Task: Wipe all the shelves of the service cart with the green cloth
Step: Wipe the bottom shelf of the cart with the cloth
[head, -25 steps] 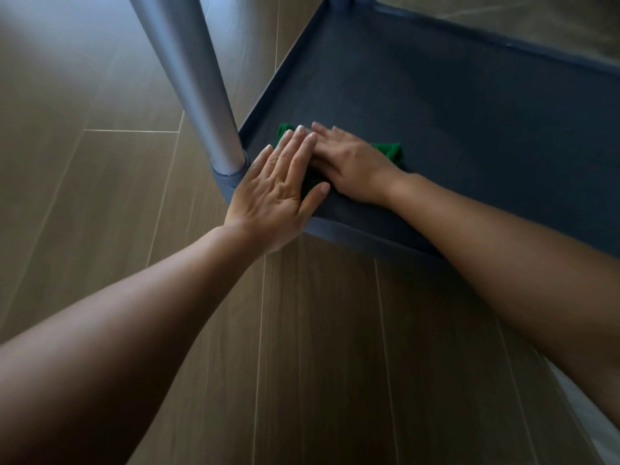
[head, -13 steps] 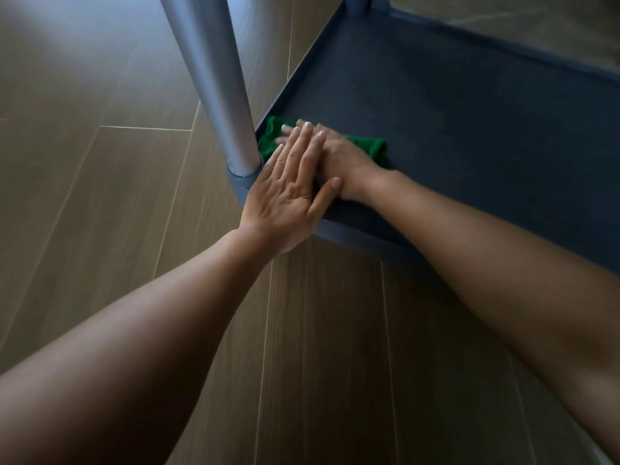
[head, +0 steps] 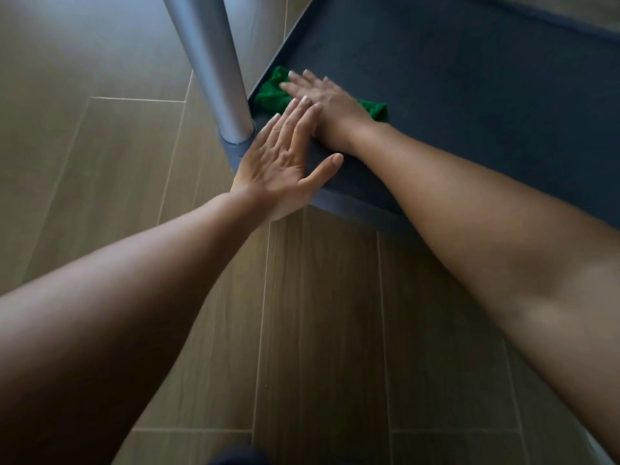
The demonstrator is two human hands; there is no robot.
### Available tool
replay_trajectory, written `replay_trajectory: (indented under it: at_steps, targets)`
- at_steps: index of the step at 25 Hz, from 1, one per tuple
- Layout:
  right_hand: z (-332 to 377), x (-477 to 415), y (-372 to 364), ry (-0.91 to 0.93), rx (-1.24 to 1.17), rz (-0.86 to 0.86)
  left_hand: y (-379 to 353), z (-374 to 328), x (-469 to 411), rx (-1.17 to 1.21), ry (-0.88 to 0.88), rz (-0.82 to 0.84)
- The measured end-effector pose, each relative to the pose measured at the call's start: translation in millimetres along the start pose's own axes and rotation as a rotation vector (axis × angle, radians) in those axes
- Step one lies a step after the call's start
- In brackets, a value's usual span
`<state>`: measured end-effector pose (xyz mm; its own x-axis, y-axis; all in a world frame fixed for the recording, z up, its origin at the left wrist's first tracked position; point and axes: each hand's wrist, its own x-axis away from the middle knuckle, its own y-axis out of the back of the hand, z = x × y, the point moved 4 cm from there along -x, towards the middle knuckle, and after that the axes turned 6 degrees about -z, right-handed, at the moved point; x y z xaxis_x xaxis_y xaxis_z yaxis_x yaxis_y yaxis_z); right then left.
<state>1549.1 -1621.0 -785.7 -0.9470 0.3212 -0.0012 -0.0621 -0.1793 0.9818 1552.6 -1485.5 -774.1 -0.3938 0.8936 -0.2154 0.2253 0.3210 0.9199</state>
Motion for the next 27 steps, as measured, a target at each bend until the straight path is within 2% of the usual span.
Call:
replay_trajectory:
  at_steps: [2,4,6,11,15,19,24,27]
  targets:
    - [-4,-11,2,-0.097,-0.032,-0.02,-1,1,-2,0.013,0.003,-0.004]
    - [1,-9,2,-0.103,-0.001,-0.012,-1,1,-3,0.015,0.016,-0.009]
    - [11,9,3,-0.028,0.034,-0.005,-2,-1,-3,0.006,0.026,-0.018]
    - [30,73,6,0.185,-0.211,-0.024,1,-4,2,0.021,0.023,0.009]
    - [21,69,8,0.211,-0.218,0.005,1,-3,1,0.03,0.025,-0.001]
    - [0,27,5,0.11,-0.129,-0.025,-1,1,-2,-0.019,0.003,-0.004]
    - [-40,-26,16,-0.201,-0.083,-0.03,-7,2,-4,-0.05,-0.024,0.002]
    - [-32,-15,15,-0.163,-0.101,-0.049,-9,3,-5,-0.074,-0.012,-0.016]
